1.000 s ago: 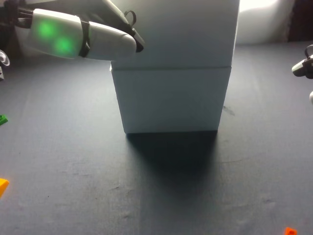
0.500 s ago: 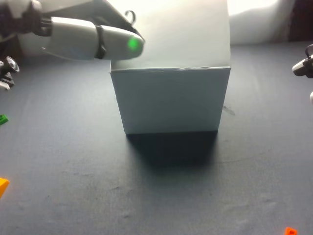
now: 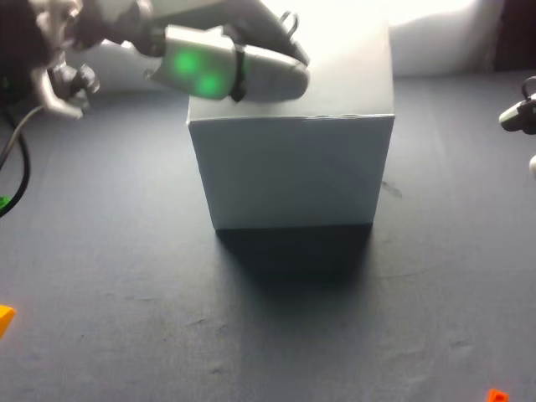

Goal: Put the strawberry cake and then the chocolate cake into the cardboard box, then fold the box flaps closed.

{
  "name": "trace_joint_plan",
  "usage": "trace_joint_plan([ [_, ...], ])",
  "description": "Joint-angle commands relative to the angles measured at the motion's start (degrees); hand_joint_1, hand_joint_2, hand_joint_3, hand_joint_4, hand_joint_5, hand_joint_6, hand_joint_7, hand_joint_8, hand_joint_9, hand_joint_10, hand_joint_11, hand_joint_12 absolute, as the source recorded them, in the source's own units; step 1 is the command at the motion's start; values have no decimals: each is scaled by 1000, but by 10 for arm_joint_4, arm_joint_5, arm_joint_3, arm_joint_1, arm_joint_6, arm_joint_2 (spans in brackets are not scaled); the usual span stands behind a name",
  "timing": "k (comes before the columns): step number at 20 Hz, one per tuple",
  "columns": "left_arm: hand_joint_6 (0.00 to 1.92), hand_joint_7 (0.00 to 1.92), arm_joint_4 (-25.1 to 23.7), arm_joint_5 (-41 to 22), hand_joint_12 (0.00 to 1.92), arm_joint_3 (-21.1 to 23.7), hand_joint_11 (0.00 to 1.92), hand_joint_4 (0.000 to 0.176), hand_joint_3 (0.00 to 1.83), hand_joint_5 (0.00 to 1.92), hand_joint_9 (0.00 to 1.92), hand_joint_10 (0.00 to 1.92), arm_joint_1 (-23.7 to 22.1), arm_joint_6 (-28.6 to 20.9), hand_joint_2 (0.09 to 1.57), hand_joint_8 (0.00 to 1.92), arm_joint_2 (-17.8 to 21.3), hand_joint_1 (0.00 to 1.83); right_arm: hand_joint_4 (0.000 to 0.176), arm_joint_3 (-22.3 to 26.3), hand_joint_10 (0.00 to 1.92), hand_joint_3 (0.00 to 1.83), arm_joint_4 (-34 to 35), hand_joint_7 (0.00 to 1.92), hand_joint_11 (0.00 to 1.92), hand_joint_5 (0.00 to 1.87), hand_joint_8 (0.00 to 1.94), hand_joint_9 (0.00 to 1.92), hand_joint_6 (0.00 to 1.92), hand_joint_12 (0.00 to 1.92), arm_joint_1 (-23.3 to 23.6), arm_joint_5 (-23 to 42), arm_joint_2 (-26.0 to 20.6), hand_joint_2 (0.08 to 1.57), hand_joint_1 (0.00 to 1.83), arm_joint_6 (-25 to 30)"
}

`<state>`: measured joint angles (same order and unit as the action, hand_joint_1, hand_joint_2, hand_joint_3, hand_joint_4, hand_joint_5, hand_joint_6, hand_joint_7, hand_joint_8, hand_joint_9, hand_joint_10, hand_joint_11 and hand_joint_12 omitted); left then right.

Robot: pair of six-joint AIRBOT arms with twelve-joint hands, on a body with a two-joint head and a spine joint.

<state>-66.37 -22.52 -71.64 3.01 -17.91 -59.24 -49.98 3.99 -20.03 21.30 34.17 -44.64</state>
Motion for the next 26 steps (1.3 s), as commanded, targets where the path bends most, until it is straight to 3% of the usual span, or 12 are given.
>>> trace_joint_plan([
  [1,0,967,24,-45,1363,-8,387,0,0,774,775,591,-13,6,1210,1,-5,60,0,-1,901,0,5,650,88,415,3,419,258,1762,3,72,-9,1326,286,11],
  [4,10,978,24,-55,1374,-43,405,0,0,799,772,602,-21,25,1202,5,-32,123,0,-1,900,0,5,646,89,419,1,419,260,1766,1,82,-10,1327,287,46],
  [5,0,969,29,-65,1390,-59,387,0,1,782,765,584,-2,38,1212,1,-49,108,0,-1,899,0,5,638,82,415,0,411,262,1773,-2,89,-9,1327,286,46],
  [8,2,977,86,-65,1357,-54,409,0,0,790,784,593,26,77,1205,3,-53,114,0,-1,900,1,5,644,80,409,2,415,262,1771,-4,89,-9,1331,271,45],
  [13,5,972,116,-58,1329,-46,424,0,0,792,799,548,75,81,1211,5,-61,85,0,-1,938,1,5,626,65,413,2,385,285,1805,-6,89,-9,1340,227,43],
  [21,0,950,115,-66,1331,-47,397,0,0,777,792,487,52,70,1209,1,-51,92,0,-1,944,0,5,650,97,431,8,403,311,1792,-8,90,-9,1331,248,40],
  [22,2,954,106,-66,1329,-46,395,0,0,781,797,484,48,61,1206,2,-48,109,0,-1,943,0,5,646,97,423,6,401,310,1792,-8,90,-9,1331,250,40],
  [26,0,947,-4,-80,1331,-42,389,0,0,778,784,485,24,-24,1205,0,-17,115,0,-1,919,0,5,638,87,430,1,380,308,1766,-8,90,-9,1330,251,39],
])
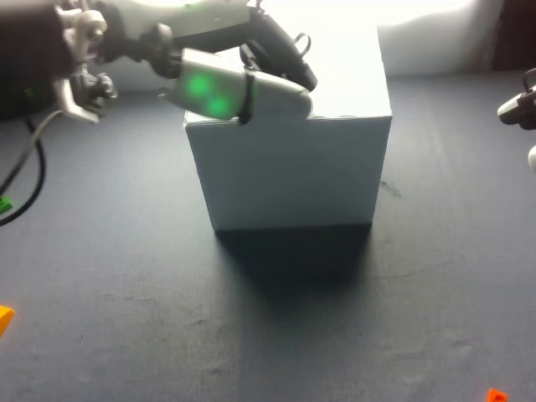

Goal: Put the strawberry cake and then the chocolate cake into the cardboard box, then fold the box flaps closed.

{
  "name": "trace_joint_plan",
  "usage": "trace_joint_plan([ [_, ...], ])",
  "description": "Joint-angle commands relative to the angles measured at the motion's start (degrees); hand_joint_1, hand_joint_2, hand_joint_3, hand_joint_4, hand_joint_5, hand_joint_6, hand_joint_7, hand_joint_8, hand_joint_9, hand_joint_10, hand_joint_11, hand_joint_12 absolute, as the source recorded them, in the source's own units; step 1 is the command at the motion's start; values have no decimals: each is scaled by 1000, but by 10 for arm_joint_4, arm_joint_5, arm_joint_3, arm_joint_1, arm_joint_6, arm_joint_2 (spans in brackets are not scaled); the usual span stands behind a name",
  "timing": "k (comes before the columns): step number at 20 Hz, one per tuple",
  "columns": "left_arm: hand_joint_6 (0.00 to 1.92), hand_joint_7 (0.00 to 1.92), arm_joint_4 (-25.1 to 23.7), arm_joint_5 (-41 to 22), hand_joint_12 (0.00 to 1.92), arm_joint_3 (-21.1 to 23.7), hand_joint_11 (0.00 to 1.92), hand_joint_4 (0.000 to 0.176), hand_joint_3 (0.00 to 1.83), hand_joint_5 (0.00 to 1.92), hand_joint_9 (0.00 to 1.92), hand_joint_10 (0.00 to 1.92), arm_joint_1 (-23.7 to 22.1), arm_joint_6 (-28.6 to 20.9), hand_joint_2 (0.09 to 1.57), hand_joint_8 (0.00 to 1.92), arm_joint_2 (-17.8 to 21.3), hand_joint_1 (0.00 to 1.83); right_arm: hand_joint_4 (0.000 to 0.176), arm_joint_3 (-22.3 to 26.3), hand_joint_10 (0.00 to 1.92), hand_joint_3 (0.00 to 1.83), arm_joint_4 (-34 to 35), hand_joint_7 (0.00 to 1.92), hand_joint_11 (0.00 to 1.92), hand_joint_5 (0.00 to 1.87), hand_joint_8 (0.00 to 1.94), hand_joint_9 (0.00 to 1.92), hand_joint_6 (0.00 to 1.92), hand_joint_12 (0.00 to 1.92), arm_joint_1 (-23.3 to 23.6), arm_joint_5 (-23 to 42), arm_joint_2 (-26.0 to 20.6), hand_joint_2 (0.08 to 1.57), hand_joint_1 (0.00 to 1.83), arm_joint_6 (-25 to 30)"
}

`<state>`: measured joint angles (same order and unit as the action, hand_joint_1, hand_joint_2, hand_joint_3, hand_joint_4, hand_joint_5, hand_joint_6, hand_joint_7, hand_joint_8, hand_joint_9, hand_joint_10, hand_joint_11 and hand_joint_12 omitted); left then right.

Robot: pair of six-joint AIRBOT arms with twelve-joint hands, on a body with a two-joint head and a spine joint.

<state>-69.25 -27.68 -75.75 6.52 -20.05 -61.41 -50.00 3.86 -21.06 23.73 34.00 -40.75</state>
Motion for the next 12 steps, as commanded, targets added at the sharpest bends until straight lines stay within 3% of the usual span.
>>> trace_joint_plan([
  [1,2,961,18,-29,1333,1,406,0,0,783,808,490,-14,-10,1205,6,15,97,0,-1,906,0,6,644,100,437,3,392,303,1743,2,66,-8,1330,250,0],
  [4,5,967,-8,-31,1330,4,424,0,0,791,813,496,-33,-41,1203,7,36,103,0,-1,888,3,6,636,112,437,0,396,288,1730,0,67,-8,1337,233,-3],
  [12,2,960,-283,-67,1342,3,417,0,1,782,804,499,-138,-262,1203,1,77,115,0,-1,938,0,6,652,139,447,7,407,289,1743,-31,101,-10,1331,218,-8],
])
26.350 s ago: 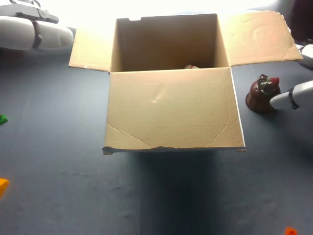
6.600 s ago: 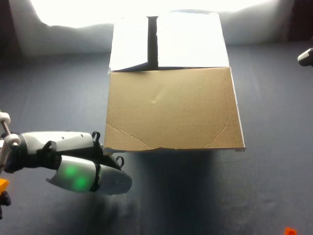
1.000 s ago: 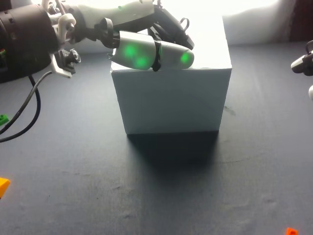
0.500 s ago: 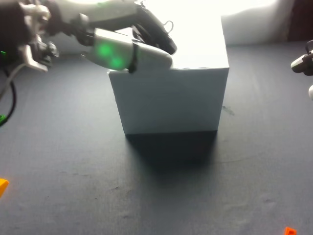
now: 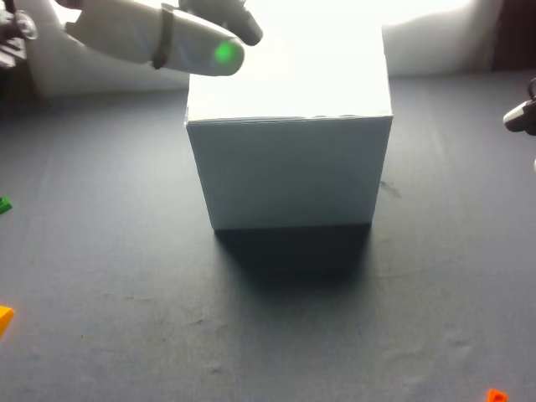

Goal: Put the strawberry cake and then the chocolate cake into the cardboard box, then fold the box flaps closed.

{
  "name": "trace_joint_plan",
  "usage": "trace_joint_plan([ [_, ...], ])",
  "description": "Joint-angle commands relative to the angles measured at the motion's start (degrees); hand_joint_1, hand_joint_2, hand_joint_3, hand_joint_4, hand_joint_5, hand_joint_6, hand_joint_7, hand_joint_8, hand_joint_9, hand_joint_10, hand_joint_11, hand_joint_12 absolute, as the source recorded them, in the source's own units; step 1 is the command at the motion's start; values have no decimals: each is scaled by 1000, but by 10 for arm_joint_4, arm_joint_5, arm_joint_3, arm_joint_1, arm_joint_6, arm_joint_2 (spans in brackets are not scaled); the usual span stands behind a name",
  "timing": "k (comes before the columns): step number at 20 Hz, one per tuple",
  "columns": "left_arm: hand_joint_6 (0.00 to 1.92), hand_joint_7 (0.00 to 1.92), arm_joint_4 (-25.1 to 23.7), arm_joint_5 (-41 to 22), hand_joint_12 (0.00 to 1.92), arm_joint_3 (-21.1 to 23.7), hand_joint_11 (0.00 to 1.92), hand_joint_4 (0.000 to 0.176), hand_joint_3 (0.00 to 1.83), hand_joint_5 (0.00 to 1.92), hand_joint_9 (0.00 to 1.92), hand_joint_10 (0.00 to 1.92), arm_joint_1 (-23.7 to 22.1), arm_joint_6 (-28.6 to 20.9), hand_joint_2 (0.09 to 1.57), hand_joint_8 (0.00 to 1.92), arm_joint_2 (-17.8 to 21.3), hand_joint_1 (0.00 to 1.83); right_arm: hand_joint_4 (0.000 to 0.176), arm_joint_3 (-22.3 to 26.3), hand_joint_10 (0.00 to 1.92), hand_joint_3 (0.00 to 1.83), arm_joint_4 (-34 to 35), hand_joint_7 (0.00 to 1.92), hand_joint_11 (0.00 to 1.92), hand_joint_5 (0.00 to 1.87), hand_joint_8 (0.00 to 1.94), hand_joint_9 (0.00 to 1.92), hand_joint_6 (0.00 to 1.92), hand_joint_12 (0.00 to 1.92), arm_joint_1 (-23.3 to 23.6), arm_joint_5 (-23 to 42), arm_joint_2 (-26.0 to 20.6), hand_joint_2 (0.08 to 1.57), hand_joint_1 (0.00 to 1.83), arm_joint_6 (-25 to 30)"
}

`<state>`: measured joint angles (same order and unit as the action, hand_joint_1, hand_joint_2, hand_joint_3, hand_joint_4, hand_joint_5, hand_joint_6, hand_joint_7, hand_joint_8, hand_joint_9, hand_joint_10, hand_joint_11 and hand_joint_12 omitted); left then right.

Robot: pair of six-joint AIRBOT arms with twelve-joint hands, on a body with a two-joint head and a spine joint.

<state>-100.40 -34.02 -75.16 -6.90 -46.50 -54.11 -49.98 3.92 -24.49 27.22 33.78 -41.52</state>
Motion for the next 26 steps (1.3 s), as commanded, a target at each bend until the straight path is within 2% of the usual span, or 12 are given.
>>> trace_joint_plan([
  [1,8,985,1,-9,1346,5,425,0,0,798,816,506,-11,-23,1199,10,14,139,0,-1,988,0,6,721,148,482,32,427,357,1748,1,66,-8,1328,221,-4],
  [5,8,1064,-103,-42,1399,43,397,0,1,906,790,634,-29,-108,1206,14,61,114,0,-1,1384,0,6,798,221,750,977,551,972,1897,-19,79,-8,1289,231,-6],
  [8,17,1183,-149,-51,1491,74,505,0,0,1015,844,853,-36,-154,1203,38,101,125,0,-1,1359,2,6,967,362,833,951,750,1072,1921,-19,79,-8,1308,147,-4],
  [9,45,1265,-160,-51,1589,84,535,0,1,1107,872,1050,-38,-165,1209,78,114,79,0,-1,1475,2,6,1108,483,933,983,883,1139,1921,-19,79,-10,1312,113,-4],
  [10,408,1225,-171,-56,1801,92,702,0,2,1134,962,1422,-41,-174,1211,679,123,16,0,-1,1573,1,6,1235,623,1037,1082,1062,1155,1921,-19,79,-11,1313,122,-4],
  [11,868,1142,-189,-64,1886,100,804,0,1,1046,1006,1617,-46,-187,1209,1145,132,2,0,-1,1641,1,6,1301,748,1105,1224,1173,1229,1921,-19,79,-12,1314,106,-4],
  [12,1231,1188,-218,-78,1900,110,908,0,1,1049,1117,1687,-60,-204,1212,1390,142,0,0,-1,1802,5,6,1348,988,1180,1473,1261,1443,1921,-19,79,-12,1326,62,-5],
  [13,1372,1254,-254,-94,1885,118,958,0,4,1075,1193,1681,-78,-222,1223,1445,150,0,56,-1,1897,2,6,1399,1192,1266,1671,1355,1630,1921,-18,82,-12,1332,40,-7],
  [14,1388,1264,-283,-111,1884,124,947,0,6,1079,1201,1665,-96,-236,1237,1430,157,0,152,-1,1916,4,6,1419,1252,1275,1702,1396,1658,1921,-15,82,-12,1339,17,-9],
  [15,1461,1290,-292,-113,1845,133,937,0,5,1100,1229,1674,-104,-241,1244,1440,165,43,171,-1,1920,4,6,1427,1310,1275,1726,1420,1670,1921,-13,82,-12,1342,3,-11],
  [20,1656,1317,-311,-111,1878,170,984,0,2,1101,1265,1759,-127,-257,1265,1560,200,51,176,-1,1921,4,6,1424,1372,1270,1787,1434,1753,1921,-18,79,-19,1351,4,-17],
  [26,1542,1263,-335,-104,1903,198,918,0,2,1060,1204,1728,-141,-297,1277,1491,219,18,176,-1,1921,0,6,1356,1228,1222,1737,1334,1657,1921,-19,100,-18,1351,81,-24],
])
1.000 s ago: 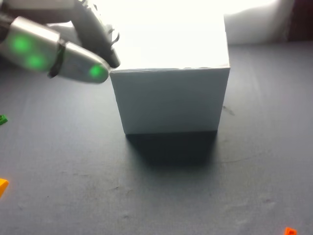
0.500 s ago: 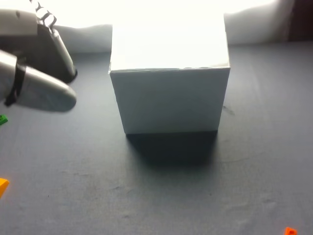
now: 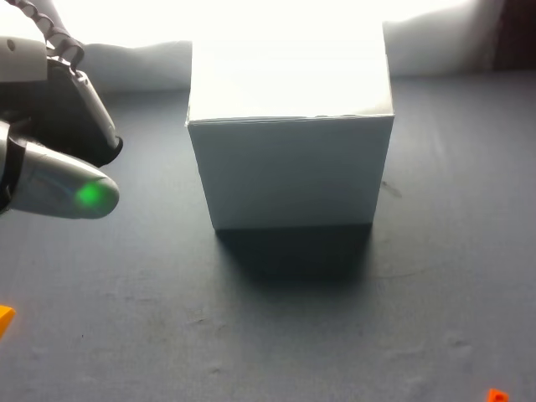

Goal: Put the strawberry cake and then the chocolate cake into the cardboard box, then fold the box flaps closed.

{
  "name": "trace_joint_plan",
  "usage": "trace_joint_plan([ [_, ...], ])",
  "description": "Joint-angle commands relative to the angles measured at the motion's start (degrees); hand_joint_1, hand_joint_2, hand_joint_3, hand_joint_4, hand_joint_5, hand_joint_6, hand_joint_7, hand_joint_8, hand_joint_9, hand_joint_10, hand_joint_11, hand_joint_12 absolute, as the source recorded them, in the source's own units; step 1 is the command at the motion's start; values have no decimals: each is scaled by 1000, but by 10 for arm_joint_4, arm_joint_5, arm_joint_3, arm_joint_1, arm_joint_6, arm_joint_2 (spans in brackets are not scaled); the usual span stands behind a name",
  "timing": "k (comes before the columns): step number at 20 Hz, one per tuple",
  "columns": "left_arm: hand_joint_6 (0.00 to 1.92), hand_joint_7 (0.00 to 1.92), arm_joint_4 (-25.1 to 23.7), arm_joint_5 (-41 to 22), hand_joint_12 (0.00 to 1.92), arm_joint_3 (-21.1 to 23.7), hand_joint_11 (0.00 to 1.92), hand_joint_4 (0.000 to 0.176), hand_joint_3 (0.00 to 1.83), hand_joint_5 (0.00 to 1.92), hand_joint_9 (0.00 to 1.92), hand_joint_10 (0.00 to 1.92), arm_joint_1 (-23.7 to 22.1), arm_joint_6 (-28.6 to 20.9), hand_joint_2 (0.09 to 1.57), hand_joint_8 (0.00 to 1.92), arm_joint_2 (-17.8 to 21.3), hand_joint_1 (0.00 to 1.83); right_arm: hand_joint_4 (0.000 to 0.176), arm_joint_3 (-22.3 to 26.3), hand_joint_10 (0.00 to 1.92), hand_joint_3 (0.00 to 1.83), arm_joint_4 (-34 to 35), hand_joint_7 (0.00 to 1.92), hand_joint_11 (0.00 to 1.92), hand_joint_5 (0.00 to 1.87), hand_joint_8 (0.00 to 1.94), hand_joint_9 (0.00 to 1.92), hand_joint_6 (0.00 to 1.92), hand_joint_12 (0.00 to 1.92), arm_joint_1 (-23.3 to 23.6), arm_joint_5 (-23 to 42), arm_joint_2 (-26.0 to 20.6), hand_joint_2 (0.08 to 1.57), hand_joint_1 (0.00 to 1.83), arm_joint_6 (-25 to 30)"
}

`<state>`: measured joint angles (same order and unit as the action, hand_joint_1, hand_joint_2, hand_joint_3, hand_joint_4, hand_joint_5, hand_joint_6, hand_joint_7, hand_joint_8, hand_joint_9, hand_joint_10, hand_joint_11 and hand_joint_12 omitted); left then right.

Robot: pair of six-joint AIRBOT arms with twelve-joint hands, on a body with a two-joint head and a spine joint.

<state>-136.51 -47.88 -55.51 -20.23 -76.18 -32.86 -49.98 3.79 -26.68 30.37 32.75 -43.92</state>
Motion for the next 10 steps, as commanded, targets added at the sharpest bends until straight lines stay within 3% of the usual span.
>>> trace_joint_plan([
  [1,1536,1264,21,35,1917,2,936,0,0,1048,1203,1773,-13,-4,1270,1520,6,16,176,-1,1921,1,7,1353,1212,1213,1712,1315,1652,1921,3,69,-8,1353,64,-3],
  [7,1573,1268,18,35,1921,2,977,0,0,1082,1198,1772,-19,-7,1245,1565,11,97,176,-1,1921,2,6,1327,1213,1198,1771,1307,1673,1921,-3,81,-4,1369,0,-81],
  [10,1395,1226,18,35,1921,1,906,0,2,1006,1155,1730,-19,-7,1257,1510,11,55,176,-1,1921,3,-62,1328,1196,1204,1800,1313,1721,1921,-2,91,-1,1377,19,-91],
])
